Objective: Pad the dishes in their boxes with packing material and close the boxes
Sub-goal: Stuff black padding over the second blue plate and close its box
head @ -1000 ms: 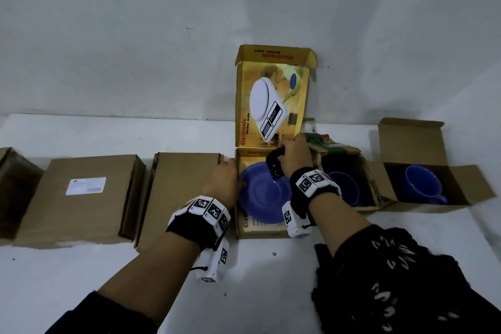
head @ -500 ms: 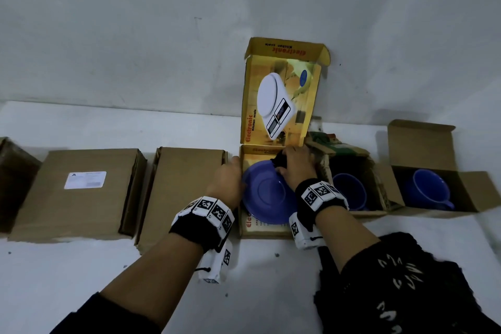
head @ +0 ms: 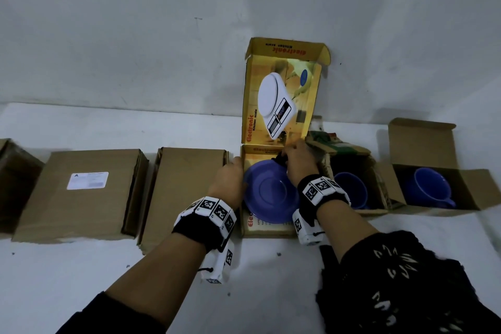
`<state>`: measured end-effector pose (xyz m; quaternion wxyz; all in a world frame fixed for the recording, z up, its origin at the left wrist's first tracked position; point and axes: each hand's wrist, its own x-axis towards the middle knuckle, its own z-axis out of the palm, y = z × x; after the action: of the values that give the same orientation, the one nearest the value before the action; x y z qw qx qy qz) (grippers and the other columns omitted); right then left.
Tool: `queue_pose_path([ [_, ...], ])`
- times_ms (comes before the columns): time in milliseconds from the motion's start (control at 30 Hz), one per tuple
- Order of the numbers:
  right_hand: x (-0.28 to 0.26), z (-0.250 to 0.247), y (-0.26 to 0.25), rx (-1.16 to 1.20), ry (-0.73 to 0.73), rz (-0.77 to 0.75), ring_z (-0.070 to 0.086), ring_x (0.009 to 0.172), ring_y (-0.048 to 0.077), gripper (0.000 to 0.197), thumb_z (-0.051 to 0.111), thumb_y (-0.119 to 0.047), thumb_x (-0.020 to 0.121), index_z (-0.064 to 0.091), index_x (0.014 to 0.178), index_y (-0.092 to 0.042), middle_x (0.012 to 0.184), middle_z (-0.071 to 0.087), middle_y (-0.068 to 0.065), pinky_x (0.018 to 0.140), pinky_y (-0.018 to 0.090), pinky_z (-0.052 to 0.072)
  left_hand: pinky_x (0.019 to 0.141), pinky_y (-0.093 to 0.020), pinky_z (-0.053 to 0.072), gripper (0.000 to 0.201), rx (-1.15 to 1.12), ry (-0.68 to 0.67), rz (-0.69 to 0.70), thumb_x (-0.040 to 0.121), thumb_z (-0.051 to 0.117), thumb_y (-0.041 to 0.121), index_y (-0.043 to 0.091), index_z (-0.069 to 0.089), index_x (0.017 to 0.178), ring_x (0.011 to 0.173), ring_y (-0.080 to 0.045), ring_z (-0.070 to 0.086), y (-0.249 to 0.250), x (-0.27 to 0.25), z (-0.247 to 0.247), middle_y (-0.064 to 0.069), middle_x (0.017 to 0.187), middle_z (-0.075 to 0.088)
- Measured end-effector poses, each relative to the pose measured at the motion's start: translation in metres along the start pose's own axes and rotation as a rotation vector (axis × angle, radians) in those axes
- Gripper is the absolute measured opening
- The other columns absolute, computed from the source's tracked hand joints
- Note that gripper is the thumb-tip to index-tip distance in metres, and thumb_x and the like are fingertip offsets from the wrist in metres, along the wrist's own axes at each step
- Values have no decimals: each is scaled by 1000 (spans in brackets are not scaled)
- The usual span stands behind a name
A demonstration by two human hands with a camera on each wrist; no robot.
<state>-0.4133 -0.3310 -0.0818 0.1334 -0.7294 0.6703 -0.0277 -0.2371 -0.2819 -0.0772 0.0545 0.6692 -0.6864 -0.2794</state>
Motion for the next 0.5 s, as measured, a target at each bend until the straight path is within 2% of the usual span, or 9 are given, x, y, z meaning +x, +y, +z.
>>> queue_pose_path([
  [100, 1, -3, -1, -32, -8, -4, 54, 94, 27, 19, 45, 1, 90, 58, 101, -5, 112, 58, 15, 79, 33, 42, 81, -36, 50, 35, 6, 2, 1, 93, 51, 12, 4, 40, 125, 100, -30, 61, 1, 0, -1, -15, 113, 61],
  [167, 3, -3, -2, -48, -27, 34, 54, 85, 26, 19, 43, 0, 91, 61, 89, -7, 97, 62, 15, 76, 32, 44, 81, -35, 49, 36, 6, 1, 6, 93, 51, 12, 4, 40, 125, 101, -30, 61, 1, 0, -1, -15, 113, 61],
  [200, 2, -2, -3, -58, -43, 51, 54, 87, 26, 20, 43, 0, 91, 60, 85, -8, 91, 60, 14, 77, 33, 43, 81, -35, 49, 35, 11, 1, 8, 93, 51, 12, 4, 39, 125, 101, -30, 61, 2, -1, -2, -15, 114, 61],
  [233, 2, 0, -3, -73, -43, 58, 52, 95, 28, 22, 42, 0, 91, 61, 84, -8, 92, 59, 14, 81, 34, 42, 80, -35, 48, 35, 17, 0, 10, 93, 51, 12, 4, 39, 125, 102, -30, 61, 1, -2, -2, -16, 114, 60],
  [300, 1, 6, -1, -98, -14, 46, 46, 114, 33, 23, 42, -3, 92, 65, 96, -6, 110, 59, 17, 94, 38, 37, 81, -36, 48, 34, 31, -3, 13, 93, 50, 12, 4, 39, 124, 102, -31, 60, 0, -2, -1, -16, 115, 60],
  [400, -2, 12, 3, -89, -22, 32, 42, 121, 32, 26, 48, -16, 94, 60, 115, -8, 131, 47, 16, 99, 37, 34, 81, -38, 48, 31, 45, 2, 10, 93, 50, 11, 4, 41, 122, 102, -33, 60, 1, -1, 0, -17, 115, 60],
  [500, -4, 14, 4, -218, -109, -27, 38, 128, 28, 34, 53, -23, 92, 50, 124, -13, 135, 44, 10, 105, 43, 28, 80, -38, 48, 31, 52, 1, 7, 93, 50, 12, 4, 41, 121, 101, -33, 61, 1, -1, 1, -17, 113, 60],
])
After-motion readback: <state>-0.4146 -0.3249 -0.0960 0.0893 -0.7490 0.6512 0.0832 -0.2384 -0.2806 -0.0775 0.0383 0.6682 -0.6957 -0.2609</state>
